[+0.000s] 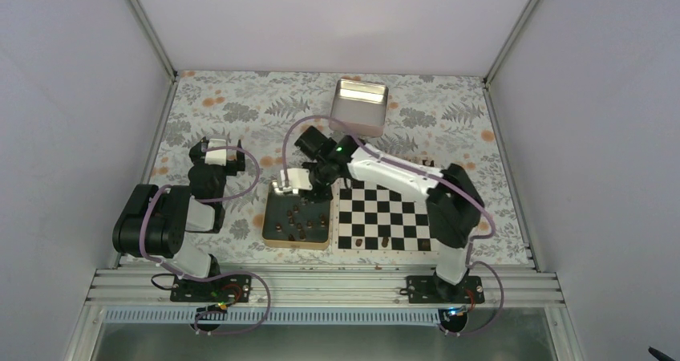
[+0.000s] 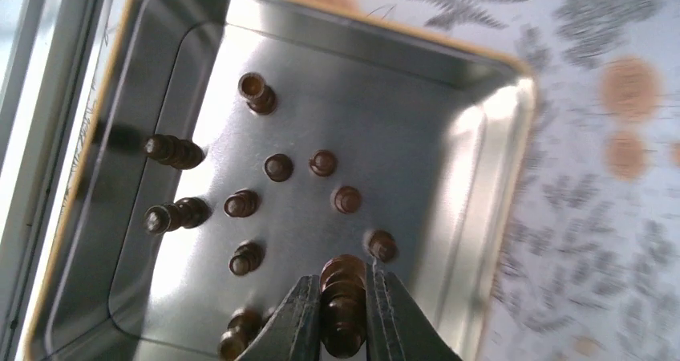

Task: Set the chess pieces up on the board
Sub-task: Pick up the chess piece from the storage box, then place the chess piece on the chessboard.

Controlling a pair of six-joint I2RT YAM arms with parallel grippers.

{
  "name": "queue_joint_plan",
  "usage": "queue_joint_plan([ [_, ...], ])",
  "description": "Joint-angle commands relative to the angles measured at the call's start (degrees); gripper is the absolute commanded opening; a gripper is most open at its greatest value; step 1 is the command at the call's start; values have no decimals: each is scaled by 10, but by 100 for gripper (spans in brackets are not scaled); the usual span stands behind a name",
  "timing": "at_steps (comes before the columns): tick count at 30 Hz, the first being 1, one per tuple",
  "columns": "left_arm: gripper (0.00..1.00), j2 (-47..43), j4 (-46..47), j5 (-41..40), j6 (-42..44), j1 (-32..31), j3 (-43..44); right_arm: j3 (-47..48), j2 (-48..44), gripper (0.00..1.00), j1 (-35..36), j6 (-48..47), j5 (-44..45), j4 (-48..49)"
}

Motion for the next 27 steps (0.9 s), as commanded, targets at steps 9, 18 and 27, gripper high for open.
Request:
queue_joint_plan([
  [9,100,6,29,1,-2,-2,2,-81,-171,6,-106,9,12,-49],
  [18,100,6,28,1,-2,-2,3,-200,-261,7,-144,16,7,-52],
  [27,100,6,29,1,-2,-2,3,-288,-302,7,-145,14,8,-60],
])
